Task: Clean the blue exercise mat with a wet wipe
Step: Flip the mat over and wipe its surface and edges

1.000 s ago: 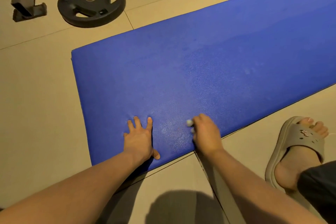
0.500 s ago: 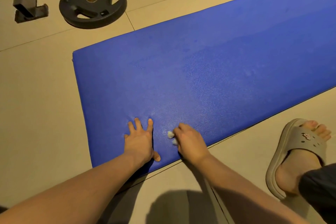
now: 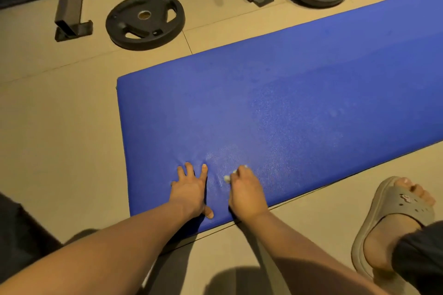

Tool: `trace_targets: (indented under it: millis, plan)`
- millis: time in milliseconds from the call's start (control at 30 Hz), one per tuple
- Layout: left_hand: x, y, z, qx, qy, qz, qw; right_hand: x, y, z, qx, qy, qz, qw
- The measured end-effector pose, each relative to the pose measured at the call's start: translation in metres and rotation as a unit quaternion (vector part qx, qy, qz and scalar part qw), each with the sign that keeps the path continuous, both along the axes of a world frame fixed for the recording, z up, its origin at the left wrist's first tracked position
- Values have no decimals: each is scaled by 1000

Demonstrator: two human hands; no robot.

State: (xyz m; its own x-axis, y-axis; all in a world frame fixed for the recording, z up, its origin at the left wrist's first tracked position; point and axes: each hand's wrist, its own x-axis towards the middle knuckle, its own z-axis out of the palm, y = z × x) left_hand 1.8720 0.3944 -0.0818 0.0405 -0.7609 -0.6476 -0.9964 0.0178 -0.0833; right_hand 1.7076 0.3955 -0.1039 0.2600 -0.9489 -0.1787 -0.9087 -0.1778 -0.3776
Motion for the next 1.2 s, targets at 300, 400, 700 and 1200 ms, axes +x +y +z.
trace_targets:
  millis: [300,400,700,1200]
  plan:
    - [0,-1,0,0,-23,-14,1000,-32,26,-17,13,198,229,953]
    - [-6,-2,0,1,-18,8,1000,-41,13,-19,-4,189,163,968]
    - [-2,0,-1,-3,-14,-2,1000,-39,-18,-25,-6,136,-6,991]
    - [54,-52,-1,-8,41,47,998,-73,-47,-30,-22,184,-6,983]
